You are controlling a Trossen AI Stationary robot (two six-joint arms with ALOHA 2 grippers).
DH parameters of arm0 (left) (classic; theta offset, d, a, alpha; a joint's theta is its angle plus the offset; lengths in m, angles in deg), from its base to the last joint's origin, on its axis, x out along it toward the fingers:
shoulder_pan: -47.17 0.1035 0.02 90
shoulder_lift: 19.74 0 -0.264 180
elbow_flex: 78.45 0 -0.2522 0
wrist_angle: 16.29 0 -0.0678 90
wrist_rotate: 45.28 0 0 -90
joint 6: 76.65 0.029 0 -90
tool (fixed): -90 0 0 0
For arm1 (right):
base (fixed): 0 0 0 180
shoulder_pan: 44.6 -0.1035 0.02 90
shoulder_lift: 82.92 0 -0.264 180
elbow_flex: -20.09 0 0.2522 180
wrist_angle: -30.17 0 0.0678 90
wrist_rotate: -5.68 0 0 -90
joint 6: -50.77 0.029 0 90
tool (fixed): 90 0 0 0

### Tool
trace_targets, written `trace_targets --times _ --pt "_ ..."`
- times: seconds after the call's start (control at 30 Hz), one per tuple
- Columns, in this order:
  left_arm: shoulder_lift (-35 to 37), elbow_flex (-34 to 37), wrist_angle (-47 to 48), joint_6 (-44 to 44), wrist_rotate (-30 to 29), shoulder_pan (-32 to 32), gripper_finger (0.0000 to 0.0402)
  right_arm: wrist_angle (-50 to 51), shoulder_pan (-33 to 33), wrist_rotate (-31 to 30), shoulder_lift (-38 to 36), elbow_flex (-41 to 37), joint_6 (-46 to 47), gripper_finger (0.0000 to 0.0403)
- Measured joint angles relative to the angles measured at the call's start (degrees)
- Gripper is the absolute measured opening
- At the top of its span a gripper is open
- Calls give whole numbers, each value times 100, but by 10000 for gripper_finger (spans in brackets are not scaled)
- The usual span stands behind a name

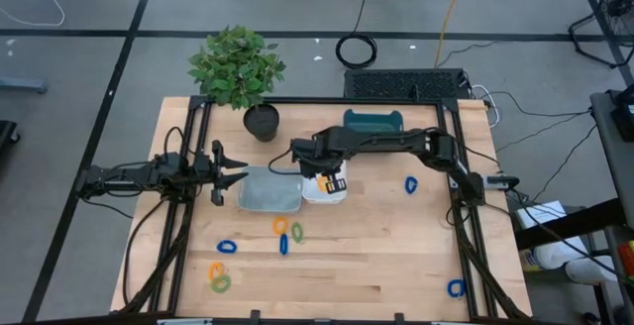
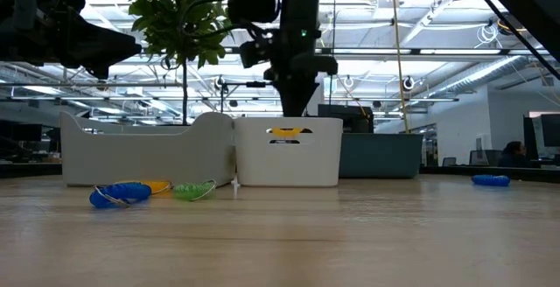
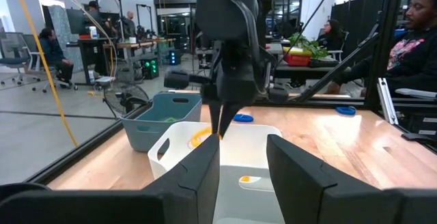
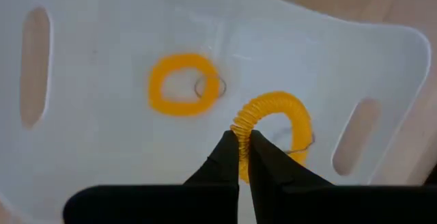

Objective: Sort spring keychains
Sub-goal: Put the yellow spring keychain into the white bin

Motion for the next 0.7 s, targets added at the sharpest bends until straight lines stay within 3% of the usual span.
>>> trace_targets --times 0.47,0.7 --pt "-1 0 0 -2 1 0 131 -1274 19 241 28 -1108 -154 3" --pt "1 0 0 0 1 0 131 -1614 33 306 28 -1286 -335 39"
